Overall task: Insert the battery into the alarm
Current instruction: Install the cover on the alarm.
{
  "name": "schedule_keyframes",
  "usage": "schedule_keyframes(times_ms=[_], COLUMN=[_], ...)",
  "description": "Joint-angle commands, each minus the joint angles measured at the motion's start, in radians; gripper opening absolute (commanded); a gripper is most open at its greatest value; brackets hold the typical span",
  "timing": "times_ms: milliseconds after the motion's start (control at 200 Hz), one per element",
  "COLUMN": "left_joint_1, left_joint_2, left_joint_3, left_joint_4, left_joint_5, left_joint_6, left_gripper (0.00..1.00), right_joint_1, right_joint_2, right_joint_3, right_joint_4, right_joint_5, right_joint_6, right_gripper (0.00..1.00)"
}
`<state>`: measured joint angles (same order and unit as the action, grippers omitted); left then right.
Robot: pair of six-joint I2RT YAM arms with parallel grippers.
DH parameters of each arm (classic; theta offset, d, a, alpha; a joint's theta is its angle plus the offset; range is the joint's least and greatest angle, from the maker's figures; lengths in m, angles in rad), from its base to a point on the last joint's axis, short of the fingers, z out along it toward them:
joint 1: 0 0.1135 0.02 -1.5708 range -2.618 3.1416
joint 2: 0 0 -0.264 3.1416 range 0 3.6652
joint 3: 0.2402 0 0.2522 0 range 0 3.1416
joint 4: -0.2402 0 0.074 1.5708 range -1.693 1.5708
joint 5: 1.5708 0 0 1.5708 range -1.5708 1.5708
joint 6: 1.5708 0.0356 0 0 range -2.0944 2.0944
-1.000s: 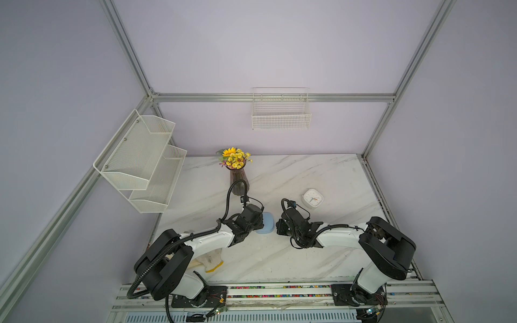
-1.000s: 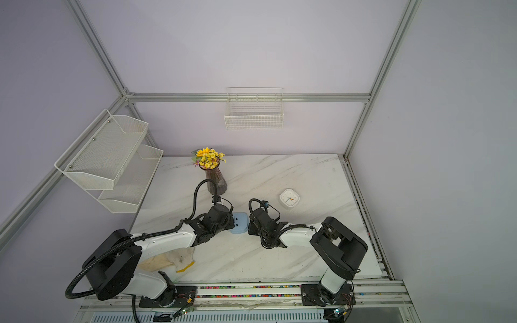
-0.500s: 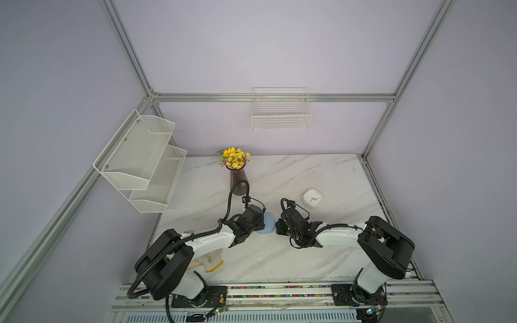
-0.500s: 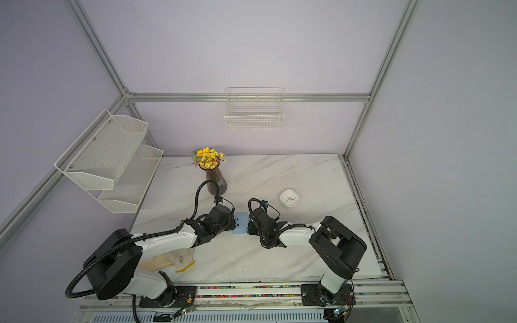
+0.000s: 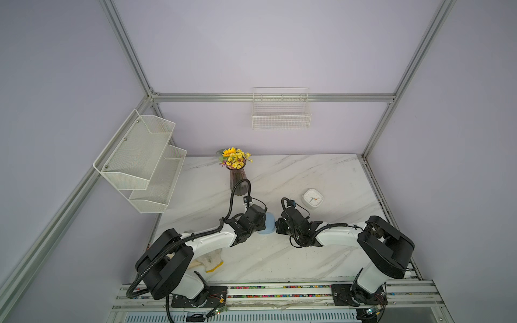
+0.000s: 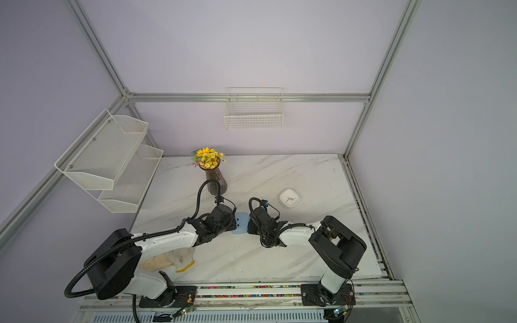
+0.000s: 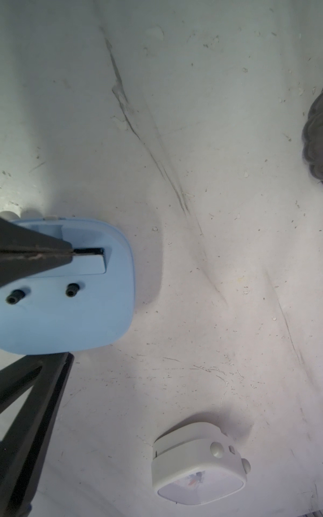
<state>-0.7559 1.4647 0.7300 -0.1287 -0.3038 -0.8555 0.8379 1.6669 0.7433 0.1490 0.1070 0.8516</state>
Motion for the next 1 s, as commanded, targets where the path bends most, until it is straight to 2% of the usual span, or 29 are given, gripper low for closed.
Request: schedule_keyframes(times_ms=[0,230,565,810,1000], left_joint_1=[-0.011,-0.01,-0.01,-0.008,0.0], left_joint_2=[0.013,0.022,0.043,0.063,0.021], left_joint_3=[0.04,0.029,0.021,0.048,0.059], left_joint_4=[-0.008,-0.008,-0.032,-0.102,-0.145], left_joint_5=[-0.035,-0.024,-0.046,-0.033,-0.043], left_joint_6=[-0.029,-0.061,-0.038,-0.007,0.021], left_gripper=[0.0,0.0,0.0,0.13,0.24], right_joint_1=[0.001,0.001,0.0,0.0,0.001], right_joint_2=[0.016,0.021,0.022,0.016,0.0], right_joint_3=[0.018,0.02,0.016,0.014,0.009], right_joint_4=[0.043,0.046,0.054,0.052,0.046], right_joint_5=[-0.02,-0.025,-0.027,-0.025,-0.022], right_joint_6=[0.005,0.002,-0.002,-0.005,-0.007], right_gripper=[0.18,0.19,0.19,0.19,0.2])
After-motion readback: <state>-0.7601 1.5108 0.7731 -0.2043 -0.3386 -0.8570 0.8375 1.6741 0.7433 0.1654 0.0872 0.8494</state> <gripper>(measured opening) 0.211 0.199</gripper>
